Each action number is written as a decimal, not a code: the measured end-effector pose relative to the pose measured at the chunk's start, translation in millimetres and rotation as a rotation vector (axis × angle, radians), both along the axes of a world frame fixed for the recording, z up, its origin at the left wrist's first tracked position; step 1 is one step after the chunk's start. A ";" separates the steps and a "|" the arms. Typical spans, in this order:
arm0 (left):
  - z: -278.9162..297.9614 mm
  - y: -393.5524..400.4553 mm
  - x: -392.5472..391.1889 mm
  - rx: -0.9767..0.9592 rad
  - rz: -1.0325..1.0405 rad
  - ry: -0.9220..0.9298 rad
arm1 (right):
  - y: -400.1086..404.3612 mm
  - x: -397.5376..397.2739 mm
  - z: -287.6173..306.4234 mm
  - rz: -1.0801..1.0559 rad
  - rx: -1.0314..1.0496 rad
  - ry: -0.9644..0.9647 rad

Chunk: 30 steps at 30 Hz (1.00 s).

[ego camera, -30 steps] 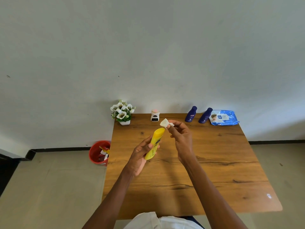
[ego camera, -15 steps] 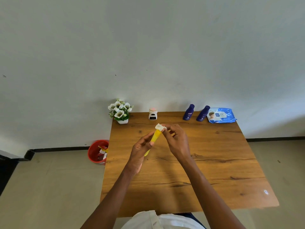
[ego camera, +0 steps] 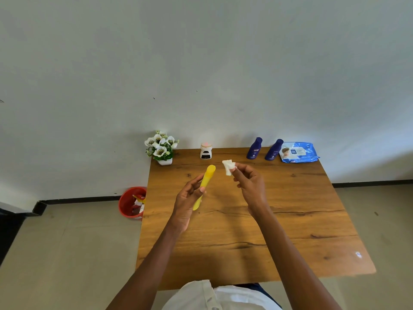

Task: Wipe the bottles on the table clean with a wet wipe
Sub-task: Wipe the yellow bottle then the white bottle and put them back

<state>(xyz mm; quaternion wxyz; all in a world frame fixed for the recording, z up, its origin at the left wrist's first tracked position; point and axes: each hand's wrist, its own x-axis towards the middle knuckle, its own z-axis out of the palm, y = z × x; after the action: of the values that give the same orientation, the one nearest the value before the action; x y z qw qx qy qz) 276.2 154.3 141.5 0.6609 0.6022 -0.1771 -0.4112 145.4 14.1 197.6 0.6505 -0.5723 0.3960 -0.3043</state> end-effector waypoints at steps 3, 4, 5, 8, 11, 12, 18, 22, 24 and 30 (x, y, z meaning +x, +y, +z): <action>-1.0 -2.3 -5.4 -0.006 -0.009 0.020 | 4.8 6.9 -6.9 -0.004 -0.126 0.059; -2.0 -3.2 -7.2 -0.009 -0.011 0.035 | 7.6 9.0 -10.1 -0.008 -0.180 0.090; -2.8 -4.3 -9.0 -0.011 -0.010 0.058 | 10.5 10.8 -12.8 -0.014 -0.228 0.118; -2.0 -8.1 -14.5 -0.011 -0.007 0.113 | 18.1 14.1 -16.2 -0.021 -0.379 0.200; -4.3 -11.3 -18.5 0.002 0.000 0.131 | 22.3 15.2 -19.7 0.004 -0.551 0.267; -5.5 -11.9 -18.7 0.011 0.006 0.127 | 23.5 15.2 -21.1 0.011 -0.579 0.282; 0.9 -12.7 -13.7 0.101 0.044 0.039 | 24.6 12.6 -22.5 0.134 -0.508 0.231; -1.8 -7.9 -10.7 0.059 0.053 0.096 | 15.4 7.5 -21.1 -0.093 -0.196 0.087; -1.6 -4.2 -11.0 0.017 0.016 0.169 | 8.9 4.0 -22.3 -0.136 -0.196 0.116; 4.7 -1.7 -13.8 -0.071 -0.056 0.354 | 7.5 5.4 -24.4 -0.097 -0.298 0.170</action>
<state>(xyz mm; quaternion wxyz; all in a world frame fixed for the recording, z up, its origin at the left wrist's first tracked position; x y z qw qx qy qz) 262.4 152.6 146.2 0.6909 0.4917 -0.0889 -0.5225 150.7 21.7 173.2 0.5070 -0.6664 0.4271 -0.3411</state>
